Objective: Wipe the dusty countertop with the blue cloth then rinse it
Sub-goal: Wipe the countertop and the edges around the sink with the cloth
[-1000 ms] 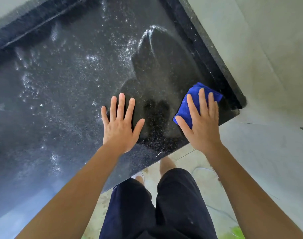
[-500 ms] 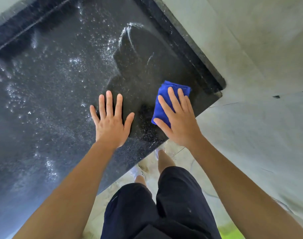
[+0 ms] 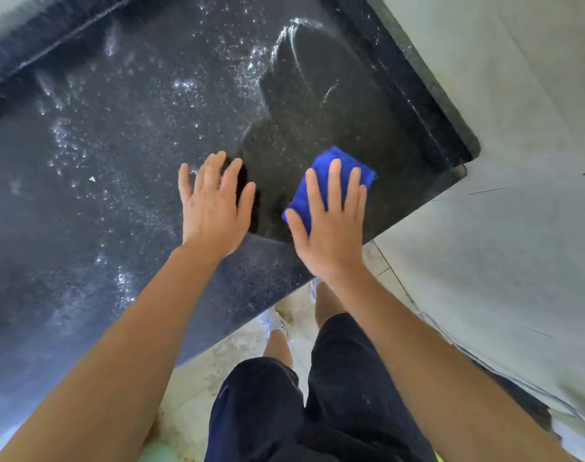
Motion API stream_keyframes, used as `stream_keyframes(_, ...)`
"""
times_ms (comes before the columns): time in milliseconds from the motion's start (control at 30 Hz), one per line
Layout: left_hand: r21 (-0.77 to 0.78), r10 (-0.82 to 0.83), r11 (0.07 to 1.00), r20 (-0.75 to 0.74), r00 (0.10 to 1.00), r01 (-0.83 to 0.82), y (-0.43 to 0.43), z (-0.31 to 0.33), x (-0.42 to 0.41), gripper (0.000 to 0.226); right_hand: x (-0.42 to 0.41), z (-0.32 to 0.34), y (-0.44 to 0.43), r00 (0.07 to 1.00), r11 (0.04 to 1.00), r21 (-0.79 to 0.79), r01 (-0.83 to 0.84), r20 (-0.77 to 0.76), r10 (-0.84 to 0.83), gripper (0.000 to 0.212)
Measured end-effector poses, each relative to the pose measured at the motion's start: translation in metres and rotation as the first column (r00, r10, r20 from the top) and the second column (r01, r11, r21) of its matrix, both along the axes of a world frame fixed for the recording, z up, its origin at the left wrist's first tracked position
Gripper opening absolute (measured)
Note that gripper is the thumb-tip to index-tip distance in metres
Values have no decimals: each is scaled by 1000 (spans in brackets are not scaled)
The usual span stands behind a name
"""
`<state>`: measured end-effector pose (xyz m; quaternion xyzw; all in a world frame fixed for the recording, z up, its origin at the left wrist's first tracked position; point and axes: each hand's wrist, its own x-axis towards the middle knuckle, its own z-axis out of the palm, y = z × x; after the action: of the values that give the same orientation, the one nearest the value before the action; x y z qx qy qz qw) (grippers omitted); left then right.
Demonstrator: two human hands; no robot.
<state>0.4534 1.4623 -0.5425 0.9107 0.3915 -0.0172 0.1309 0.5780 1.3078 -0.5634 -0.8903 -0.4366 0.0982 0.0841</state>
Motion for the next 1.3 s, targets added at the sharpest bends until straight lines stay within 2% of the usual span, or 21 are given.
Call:
stream_keyframes(67, 74, 126, 989, 68, 990, -131, 13, 3, -23, 48, -62, 2, 9, 978, 980, 44, -193, -74, 196, 69)
stream_keyframes(133, 70, 236, 969, 46, 971, -239, 22, 2, -47, 50, -99, 3, 18, 934, 941, 60, -333, -115, 338, 69)
stream_keyframes(233, 41, 309, 951, -64, 949, -307, 28, 0, -72, 52, -81, -2, 23, 848, 851, 61, -522, -72, 525, 70)
stream_keyframes(300, -3, 315, 948, -149, 937, -319, 26, -4, -79, 56, -41, -6, 22, 831, 830, 61, -554, -24, 556, 69)
stream_keyframes(367, -35, 306, 948, -190, 933, -318, 23, -6, -80, 60, 10, -11, 27, 897, 897, 30, -442, 31, 441, 69)
stream_keyframes(467, -67, 309, 942, -210, 928, -329, 22, -6, -78, 65, 84, -12, 44, 978, 983, -41, -178, 103, 181, 71)
stream_keyframes(567, -67, 292, 946, -244, 925, -317, 22, -4, -78, 68, 109, -4, 80, 994, 988, -104, 110, 16, -109, 76)
stream_keyframes(633, -67, 286, 948, -251, 925, -312, 21, -4, -79, 68, 88, -1, 107, 983, 977, -109, 183, 17, -182, 76)
stream_keyframes(700, -67, 289, 947, -248, 925, -314, 22, -4, -80, 66, 47, 1, 126, 999, 995, -85, 44, 30, -42, 75)
stream_keyframes(767, -60, 304, 944, -225, 926, -324, 25, -3, -80, 62, 1, 1, 134, 981, 980, -54, -193, 25, 195, 73)
stream_keyframes(833, -47, 321, 941, -189, 928, -335, 28, -2, -80, 57, -28, 1, 129, 913, 912, -46, -407, -3, 407, 71)
stream_keyframes(900, -39, 332, 938, -174, 927, -343, 29, -1, -78, 55, -20, 0, 117, 813, 812, -20, -583, -13, 582, 71)
stream_keyframes(967, -44, 347, 932, -175, 921, -359, 29, -1, -77, 54, 17, -6, 104, 762, 762, 8, -647, 21, 647, 71)
stream_keyframes(1033, -48, 357, 928, -175, 918, -370, 26, -1, -75, 55, 70, -10, 92, 840, 840, 22, -542, 64, 540, 73)
stream_keyframes(1133, -48, 351, 930, -181, 919, -365, 24, -1, -74, 59, 142, -6, 95, 965, 965, -64, -253, 49, 256, 77)
stream_keyframes(1233, -50, 350, 929, -211, 913, -368, 24, -1, -72, 62, 147, 2, 140, 999, 992, -115, 43, 2, -43, 77)
stream_keyframes(1300, -45, 356, 927, -212, 910, -373, 25, -1, -73, 62, 115, 6, 175, 995, 990, -104, 93, -19, -96, 76)
